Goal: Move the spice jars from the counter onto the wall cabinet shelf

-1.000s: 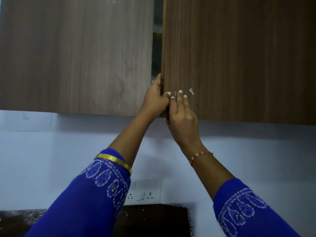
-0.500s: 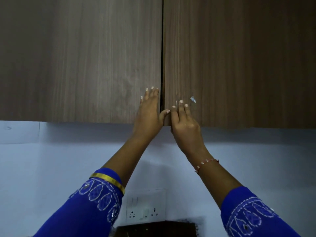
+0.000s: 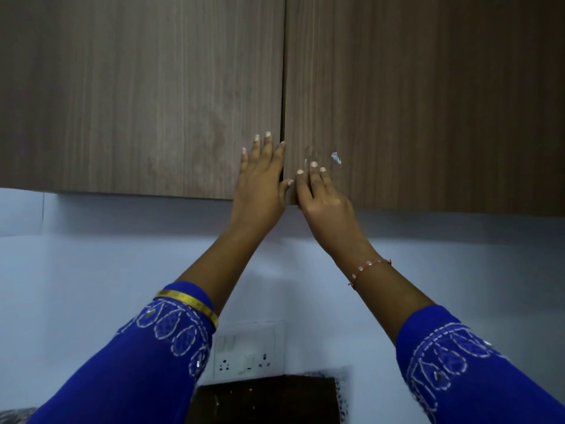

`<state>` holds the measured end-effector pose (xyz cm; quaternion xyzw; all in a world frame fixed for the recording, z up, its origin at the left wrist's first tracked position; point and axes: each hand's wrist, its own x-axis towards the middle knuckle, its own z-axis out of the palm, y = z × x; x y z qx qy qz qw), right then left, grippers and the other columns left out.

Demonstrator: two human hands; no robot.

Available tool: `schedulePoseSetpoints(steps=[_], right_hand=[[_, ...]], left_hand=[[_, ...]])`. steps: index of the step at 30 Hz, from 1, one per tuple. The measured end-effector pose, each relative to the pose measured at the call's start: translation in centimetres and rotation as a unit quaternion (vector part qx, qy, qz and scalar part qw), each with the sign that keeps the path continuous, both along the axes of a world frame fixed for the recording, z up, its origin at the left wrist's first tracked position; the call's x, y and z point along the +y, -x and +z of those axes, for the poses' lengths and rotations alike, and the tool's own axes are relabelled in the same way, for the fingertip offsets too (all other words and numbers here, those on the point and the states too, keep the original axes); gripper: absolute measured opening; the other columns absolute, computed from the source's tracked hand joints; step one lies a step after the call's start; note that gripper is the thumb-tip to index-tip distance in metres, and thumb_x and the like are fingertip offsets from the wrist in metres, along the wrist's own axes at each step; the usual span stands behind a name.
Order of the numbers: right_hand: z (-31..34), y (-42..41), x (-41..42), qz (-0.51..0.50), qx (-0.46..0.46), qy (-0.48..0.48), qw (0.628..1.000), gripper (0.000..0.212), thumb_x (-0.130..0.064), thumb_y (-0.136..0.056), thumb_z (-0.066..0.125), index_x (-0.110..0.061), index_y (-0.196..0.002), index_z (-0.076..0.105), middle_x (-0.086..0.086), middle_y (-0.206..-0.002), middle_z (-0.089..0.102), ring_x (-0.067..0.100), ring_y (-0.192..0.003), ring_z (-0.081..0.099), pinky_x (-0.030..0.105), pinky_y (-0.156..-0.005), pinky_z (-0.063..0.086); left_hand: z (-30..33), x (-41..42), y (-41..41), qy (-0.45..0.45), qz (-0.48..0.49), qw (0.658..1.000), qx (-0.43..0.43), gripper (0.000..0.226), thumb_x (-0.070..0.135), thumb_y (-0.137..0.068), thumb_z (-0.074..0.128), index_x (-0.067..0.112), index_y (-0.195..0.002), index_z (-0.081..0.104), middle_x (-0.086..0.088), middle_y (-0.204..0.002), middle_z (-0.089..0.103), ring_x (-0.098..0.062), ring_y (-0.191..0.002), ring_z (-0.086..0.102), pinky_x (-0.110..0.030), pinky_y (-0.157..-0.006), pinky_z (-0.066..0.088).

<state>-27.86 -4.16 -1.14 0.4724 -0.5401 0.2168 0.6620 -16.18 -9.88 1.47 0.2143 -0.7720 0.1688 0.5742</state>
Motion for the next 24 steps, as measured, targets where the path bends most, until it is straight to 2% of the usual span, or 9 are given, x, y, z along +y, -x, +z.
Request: schedulePoseSetpoints(steps=[4, 8, 13, 16, 18, 21, 24], right_hand=[[0.0, 0.2, -0.3, 0.011, -0.018, -0.03, 0.999, 0.054, -0.002, -0.06, 0.083, 0.004, -0.111, 0.065, 0.029, -0.11, 0.066, 0.038, -0.099, 0.068, 0.035, -0.071, 0.059], [-0.5, 0.3, -0.6, 0.024, -0.032, -0.013, 0.999, 0.058, 0.004, -0.06, 0.08, 0.006, -0.115, 0.062, 0.03, -0.113, 0.064, 0.04, -0.104, 0.065, 0.036, -0.074, 0.058], [-1.1, -0.3, -0.7, 0.06, -0.055, -0.009, 0.997, 0.047, 0.007, -0.074, 0.046, 0.008, -0.119, 0.058, 0.032, -0.119, 0.061, 0.043, -0.109, 0.061, 0.041, -0.078, 0.058], [-1.6, -0.4, -0.2, 0.056, -0.087, -0.049, 0.993, 0.063, 0.014, -0.059, 0.07, 0.01, -0.12, 0.057, 0.034, -0.12, 0.059, 0.045, -0.11, 0.06, 0.041, -0.077, 0.057], [-1.8, -0.6, 0.3, 0.051, -0.104, -0.071, 0.991, 0.069, 0.014, -0.058, 0.073, 0.01, -0.124, 0.053, 0.035, -0.124, 0.055, 0.046, -0.114, 0.056, 0.043, -0.081, 0.055], [-1.9, -1.2, 1.4, 0.055, -0.136, -0.126, 0.981, 0.067, 0.009, -0.081, 0.055, 0.005, -0.142, 0.028, 0.031, -0.147, 0.029, 0.043, -0.137, 0.03, 0.044, -0.107, 0.037], [-1.9, -1.2, 2.1, 0.018, -0.147, -0.162, 0.976, 0.068, -0.001, -0.091, 0.046, 0.0, -0.148, 0.008, 0.024, -0.156, 0.007, 0.036, -0.146, 0.009, 0.041, -0.118, 0.016]], left_hand=[[-0.3, -0.4, 0.2, 0.018, 0.042, 0.999, -0.023, 0.06, 0.024, -0.096, 0.043, 0.014, -0.148, 0.014, -0.014, -0.158, -0.001, -0.028, -0.147, -0.006, -0.035, -0.114, -0.012], [-0.6, -0.7, 0.3, 0.044, 0.068, 0.996, -0.031, 0.058, 0.024, -0.098, 0.039, 0.011, -0.148, 0.014, -0.015, -0.158, 0.002, -0.03, -0.147, -0.003, -0.037, -0.112, -0.013], [-1.7, -0.6, 0.3, 0.055, 0.093, 0.993, -0.051, 0.058, 0.021, -0.098, 0.034, 0.007, -0.148, 0.008, -0.014, -0.158, 0.003, -0.03, -0.147, -0.001, -0.039, -0.113, -0.012], [-2.7, -0.5, -0.1, 0.05, 0.104, 0.99, -0.076, 0.06, 0.019, -0.097, 0.035, 0.006, -0.148, 0.005, -0.013, -0.158, 0.001, -0.03, -0.147, -0.003, -0.04, -0.114, -0.011], [-3.3, -0.3, -0.4, 0.041, 0.118, 0.987, -0.099, 0.062, 0.02, -0.098, 0.033, 0.007, -0.148, -0.001, -0.012, -0.158, -0.004, -0.028, -0.146, -0.007, -0.039, -0.114, -0.013], [-4.0, 0.0, -0.9, 0.032, 0.13, 0.983, -0.123, 0.061, 0.022, -0.099, 0.028, 0.008, -0.148, -0.005, -0.01, -0.158, -0.009, -0.027, -0.146, -0.011, -0.038, -0.115, -0.013], [-4.0, 0.5, -1.7, 0.028, 0.137, 0.978, -0.155, 0.059, 0.021, -0.1, 0.026, 0.009, -0.148, -0.007, -0.01, -0.158, -0.011, -0.026, -0.146, -0.012, -0.039, -0.116, -0.011]])
